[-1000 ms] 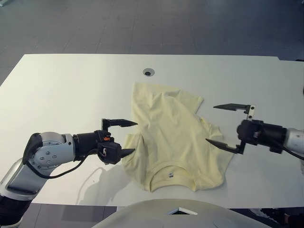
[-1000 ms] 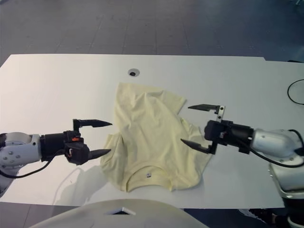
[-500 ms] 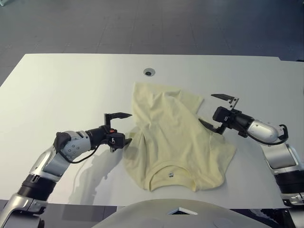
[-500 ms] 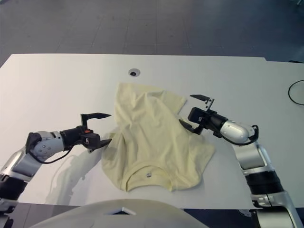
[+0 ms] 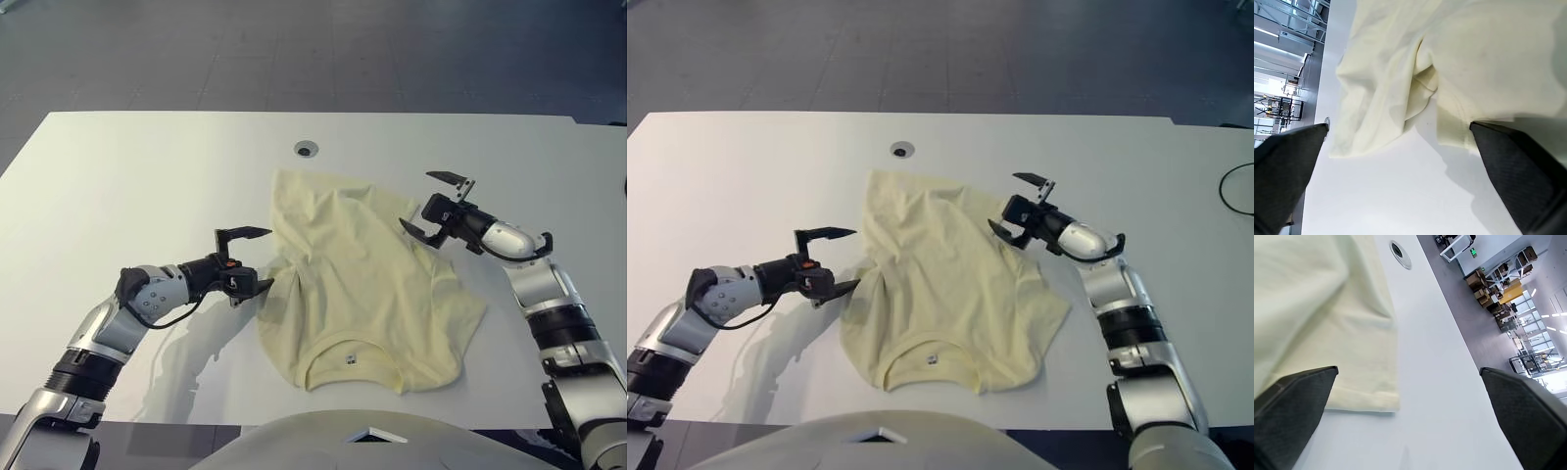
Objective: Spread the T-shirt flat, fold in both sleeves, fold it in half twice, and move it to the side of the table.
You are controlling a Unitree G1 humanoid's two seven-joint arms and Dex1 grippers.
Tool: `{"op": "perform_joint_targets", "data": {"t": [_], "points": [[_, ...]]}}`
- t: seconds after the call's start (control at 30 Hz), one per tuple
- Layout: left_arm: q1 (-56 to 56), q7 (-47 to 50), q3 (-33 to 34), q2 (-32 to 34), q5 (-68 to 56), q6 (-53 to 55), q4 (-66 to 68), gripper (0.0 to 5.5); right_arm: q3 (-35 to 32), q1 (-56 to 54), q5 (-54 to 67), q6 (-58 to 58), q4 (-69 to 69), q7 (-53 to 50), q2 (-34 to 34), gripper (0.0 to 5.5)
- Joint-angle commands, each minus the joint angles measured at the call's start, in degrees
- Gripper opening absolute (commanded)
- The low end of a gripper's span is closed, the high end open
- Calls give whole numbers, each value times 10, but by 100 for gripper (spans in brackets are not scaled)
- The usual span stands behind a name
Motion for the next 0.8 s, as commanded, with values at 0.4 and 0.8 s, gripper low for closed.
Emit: {"op": "perform_joint_targets", "data": {"t": [0.4,0.8], "points": [[65,-12,13,32,8,30,-41,540,67,-122,-97,-60,243,-80,34,539],[139,12,69,65,31,67,-82,540,112,-224,-162,-87,393,-169,32,539]]}}
